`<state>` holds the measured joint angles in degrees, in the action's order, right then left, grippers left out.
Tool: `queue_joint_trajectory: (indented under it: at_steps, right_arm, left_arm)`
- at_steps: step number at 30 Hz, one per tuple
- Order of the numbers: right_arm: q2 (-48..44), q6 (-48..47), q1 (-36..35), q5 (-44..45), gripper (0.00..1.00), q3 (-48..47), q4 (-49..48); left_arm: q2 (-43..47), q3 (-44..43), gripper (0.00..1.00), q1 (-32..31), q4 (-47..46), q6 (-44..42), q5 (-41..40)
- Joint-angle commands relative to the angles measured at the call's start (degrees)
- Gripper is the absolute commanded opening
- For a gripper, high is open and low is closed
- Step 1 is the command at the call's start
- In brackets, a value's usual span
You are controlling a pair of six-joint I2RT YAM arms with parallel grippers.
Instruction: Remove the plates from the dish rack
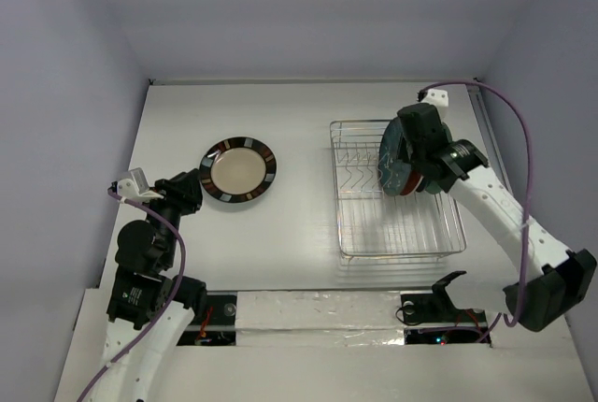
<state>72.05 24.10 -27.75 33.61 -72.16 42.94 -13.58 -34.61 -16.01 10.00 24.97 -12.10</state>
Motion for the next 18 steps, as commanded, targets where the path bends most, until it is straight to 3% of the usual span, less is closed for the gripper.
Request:
queue_joint_trajectory:
  at_steps: [1, 10, 18]
  right_arm:
    - [-3.3, -2.4, 1.2, -0.2, 0.36, -0.5, -1.2]
    - [-0.9, -4.6, 5.5, -2.7, 0.38, 1.3, -4.4]
    - [6.7, -6.6, 5.5, -4.0, 0.38, -1.0, -5.6]
  left_arm:
    - [0.1, -0.2, 0.32, 0.3, -2.9, -0.2, 0.2]
    - [0.7, -0.1, 0.37, 0.3, -2.8, -0.1, 0.2]
    - [0.8, -0.1, 0.38, 0.3, -2.9, -0.1, 0.2]
